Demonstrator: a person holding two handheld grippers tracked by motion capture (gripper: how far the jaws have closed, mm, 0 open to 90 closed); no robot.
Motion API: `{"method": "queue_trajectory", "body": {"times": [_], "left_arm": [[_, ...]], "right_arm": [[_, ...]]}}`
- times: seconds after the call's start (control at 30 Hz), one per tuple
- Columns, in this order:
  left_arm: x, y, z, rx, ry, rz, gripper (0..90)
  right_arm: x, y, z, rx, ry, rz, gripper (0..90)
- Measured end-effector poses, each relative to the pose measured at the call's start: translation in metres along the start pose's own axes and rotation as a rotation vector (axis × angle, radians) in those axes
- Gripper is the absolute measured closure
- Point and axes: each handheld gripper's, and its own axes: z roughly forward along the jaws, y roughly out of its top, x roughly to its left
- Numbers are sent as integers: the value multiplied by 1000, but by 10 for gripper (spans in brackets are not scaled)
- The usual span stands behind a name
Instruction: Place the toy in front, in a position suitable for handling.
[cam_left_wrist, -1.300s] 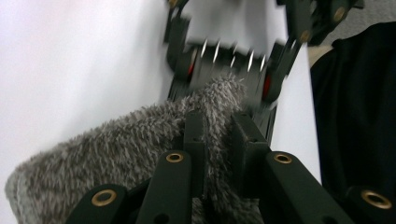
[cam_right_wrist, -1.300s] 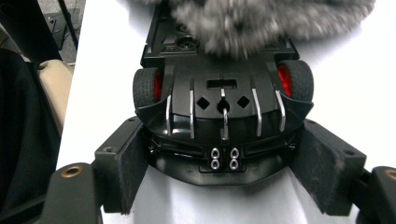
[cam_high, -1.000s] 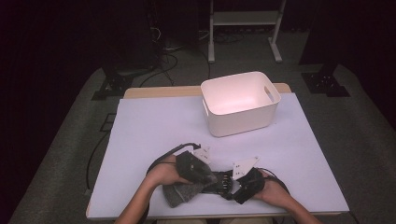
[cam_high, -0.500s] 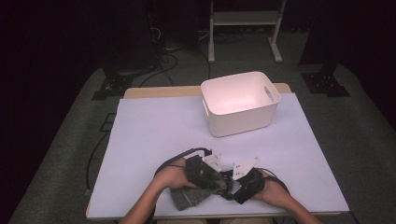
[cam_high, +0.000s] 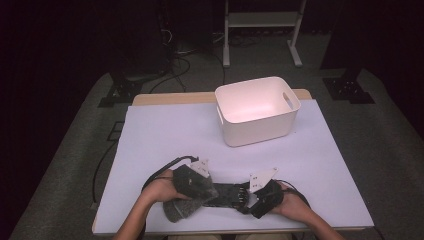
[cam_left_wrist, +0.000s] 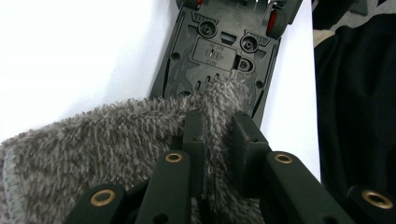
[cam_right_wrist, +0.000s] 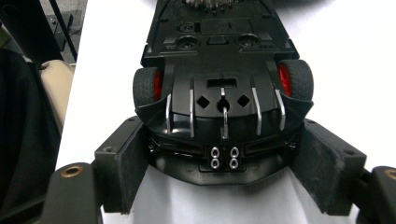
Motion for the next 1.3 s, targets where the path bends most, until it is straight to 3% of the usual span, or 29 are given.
{"method": "queue_trajectory", "body": {"times": [0.27,0.57,0.63,0.9,1.0,1.1,1.3], "left_arm": [[-1,5,3,-7,-13,10,774],[-5,20,13,-36,-47,33,774],[-4,23,15,-41,-46,19,774],[-6,25,17,-59,-32,12,775],[-6,26,19,-76,-25,7,775],[-6,25,19,-86,-25,6,775],[-7,26,19,-81,-20,9,775]], "right_arm": [[-1,1,0,8,8,3,232],[-8,2,-2,27,37,-37,233],[-10,1,-3,30,44,-34,232],[-10,3,-4,30,53,59,200],[-10,3,-8,47,47,52,205],[-11,3,-16,31,52,89,209],[-16,14,-20,3,101,135,203]]}}
